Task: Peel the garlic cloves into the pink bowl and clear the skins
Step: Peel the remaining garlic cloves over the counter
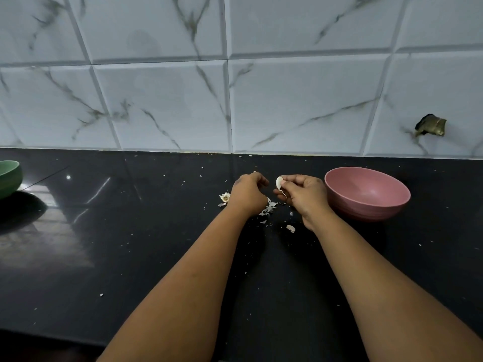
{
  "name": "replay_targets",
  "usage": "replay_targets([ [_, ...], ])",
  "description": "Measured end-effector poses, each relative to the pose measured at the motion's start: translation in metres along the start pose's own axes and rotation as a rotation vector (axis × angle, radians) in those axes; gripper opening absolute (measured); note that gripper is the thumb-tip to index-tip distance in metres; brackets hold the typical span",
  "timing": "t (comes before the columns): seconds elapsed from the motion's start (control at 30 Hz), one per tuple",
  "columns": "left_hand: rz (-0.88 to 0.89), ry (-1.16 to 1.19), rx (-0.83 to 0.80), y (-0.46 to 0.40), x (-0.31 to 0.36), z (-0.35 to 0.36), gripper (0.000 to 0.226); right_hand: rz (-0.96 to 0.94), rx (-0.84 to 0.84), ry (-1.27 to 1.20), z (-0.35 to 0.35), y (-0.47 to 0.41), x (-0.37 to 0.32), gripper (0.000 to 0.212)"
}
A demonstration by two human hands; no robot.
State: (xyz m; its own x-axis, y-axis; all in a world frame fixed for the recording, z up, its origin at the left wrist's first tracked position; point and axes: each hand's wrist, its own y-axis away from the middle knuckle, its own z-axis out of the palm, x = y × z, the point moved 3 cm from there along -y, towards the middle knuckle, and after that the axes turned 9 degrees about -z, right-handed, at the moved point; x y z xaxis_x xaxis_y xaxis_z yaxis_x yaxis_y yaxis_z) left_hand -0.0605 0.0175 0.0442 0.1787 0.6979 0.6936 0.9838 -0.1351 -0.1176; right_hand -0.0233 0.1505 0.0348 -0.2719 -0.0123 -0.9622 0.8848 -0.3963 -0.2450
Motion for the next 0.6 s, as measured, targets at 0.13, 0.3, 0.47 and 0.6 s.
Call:
replay_targets([
  [0.13,0.003,-0.005,0.044,-0.0005,0.0004,-0.0034,0.021,-0.067,0.002,0.137,-0.0003,-0.0009,0.0003,0.012],
  [0.3,-0.049,0.138,-0.024,0.0029,0.0055,0.0013,0.029,-0.177,-0.02,0.311,0.0012,0.0004,-0.0028,0.009],
  [0.47,-0.184,0.596,-0.066,0.0089,0.0084,0.0002,0.015,-0.24,-0.022,0.382,0.0018,-0.0022,-0.005,0.006],
  [0.6,-0.26,0.902,-0.167,0.007,0.008,0.0003,0.008,-0.266,-0.023,0.37,0.0007,-0.0047,-0.0047,0.005],
])
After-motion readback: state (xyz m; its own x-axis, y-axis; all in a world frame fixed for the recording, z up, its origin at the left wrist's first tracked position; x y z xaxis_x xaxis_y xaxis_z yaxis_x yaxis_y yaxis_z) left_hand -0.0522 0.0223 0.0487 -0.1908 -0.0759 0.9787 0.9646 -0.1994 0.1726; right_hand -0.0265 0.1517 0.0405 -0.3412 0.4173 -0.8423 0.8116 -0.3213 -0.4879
